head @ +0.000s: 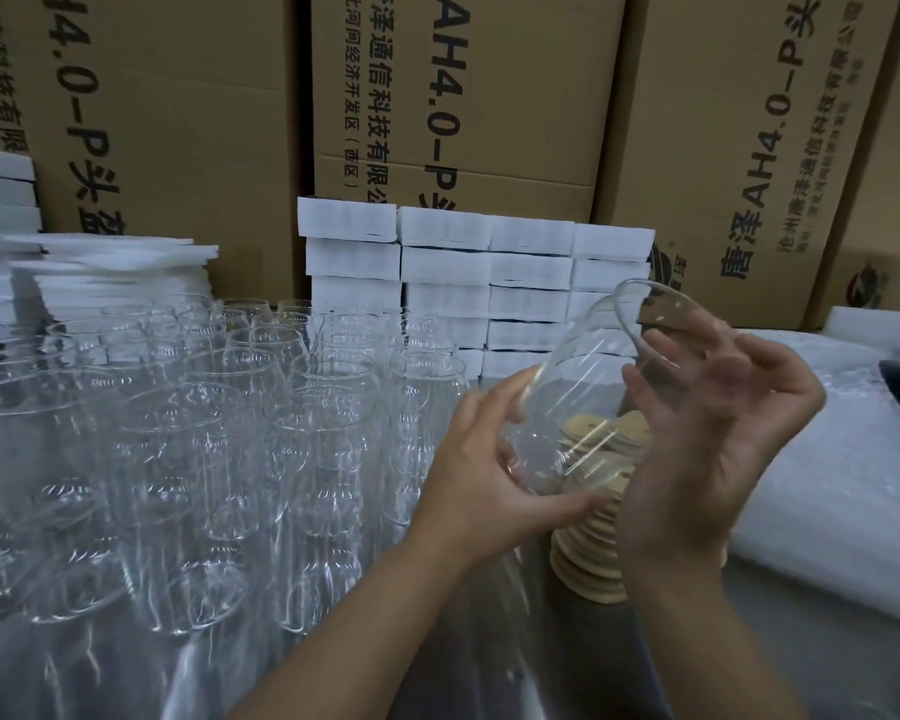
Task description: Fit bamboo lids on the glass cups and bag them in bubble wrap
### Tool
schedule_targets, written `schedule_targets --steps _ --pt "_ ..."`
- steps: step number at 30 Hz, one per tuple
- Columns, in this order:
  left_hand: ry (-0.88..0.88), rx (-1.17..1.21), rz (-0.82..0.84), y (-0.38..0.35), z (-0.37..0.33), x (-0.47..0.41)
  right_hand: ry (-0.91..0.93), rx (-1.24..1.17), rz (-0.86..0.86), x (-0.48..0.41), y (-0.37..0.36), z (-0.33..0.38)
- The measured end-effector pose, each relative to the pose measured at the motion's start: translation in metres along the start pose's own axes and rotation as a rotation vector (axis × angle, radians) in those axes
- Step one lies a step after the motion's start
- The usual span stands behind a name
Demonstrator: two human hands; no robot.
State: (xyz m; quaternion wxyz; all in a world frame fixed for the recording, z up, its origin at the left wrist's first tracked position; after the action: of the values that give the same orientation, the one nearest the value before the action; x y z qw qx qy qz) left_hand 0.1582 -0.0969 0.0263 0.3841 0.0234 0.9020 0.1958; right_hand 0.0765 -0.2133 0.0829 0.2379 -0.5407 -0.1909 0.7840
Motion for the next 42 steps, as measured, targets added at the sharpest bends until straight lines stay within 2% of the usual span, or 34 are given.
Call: schedule_targets --steps 5,11,18,23,28,32,37,42 --pt "0.121 0.049 0.05 0.0 0.006 0.001 -0.044 0.094 0.064 0.001 0.001 -0.015" --pt "0.232 0.356 0.138 -0.007 0.002 -0.003 -0.096 0.25 0.178 0.005 0.001 -0.027" --pt "0.287 0.484 0.192 -0.013 0.002 -0.003 -0.053 0.264 0.164 0.006 0.0 -0.025" --pt "0.339 0.709 0.211 -0.016 -0.004 -0.006 0.054 0.192 0.106 0.005 0.007 -0.021" --pt "0.381 0.862 0.245 -0.014 -0.007 -0.009 0.201 0.162 0.271 0.005 0.004 -0.019" --pt "0.407 0.87 0.354 -0.018 -0.012 -0.005 0.291 0.216 0.434 0.003 0.005 -0.023" --pt "0.443 0.925 0.428 -0.024 -0.013 -0.001 0.26 0.224 0.522 0.008 0.002 -0.027" --pt "0.471 1.015 0.432 -0.026 -0.013 0.0 0.148 0.255 0.517 0.011 0.003 -0.032"
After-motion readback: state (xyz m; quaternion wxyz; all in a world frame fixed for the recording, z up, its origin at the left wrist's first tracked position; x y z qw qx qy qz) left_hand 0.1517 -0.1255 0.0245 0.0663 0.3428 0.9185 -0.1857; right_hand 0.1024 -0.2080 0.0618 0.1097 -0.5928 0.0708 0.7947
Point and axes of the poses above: each hand's wrist, its own x-axis away from the middle knuckle, its own y-axis out of the back of the hand, z = x × y, the point moved 6 cm from there along -x, towards the middle knuckle, and after that the axes turned 9 degrees about -x, right-handed, at the moved point
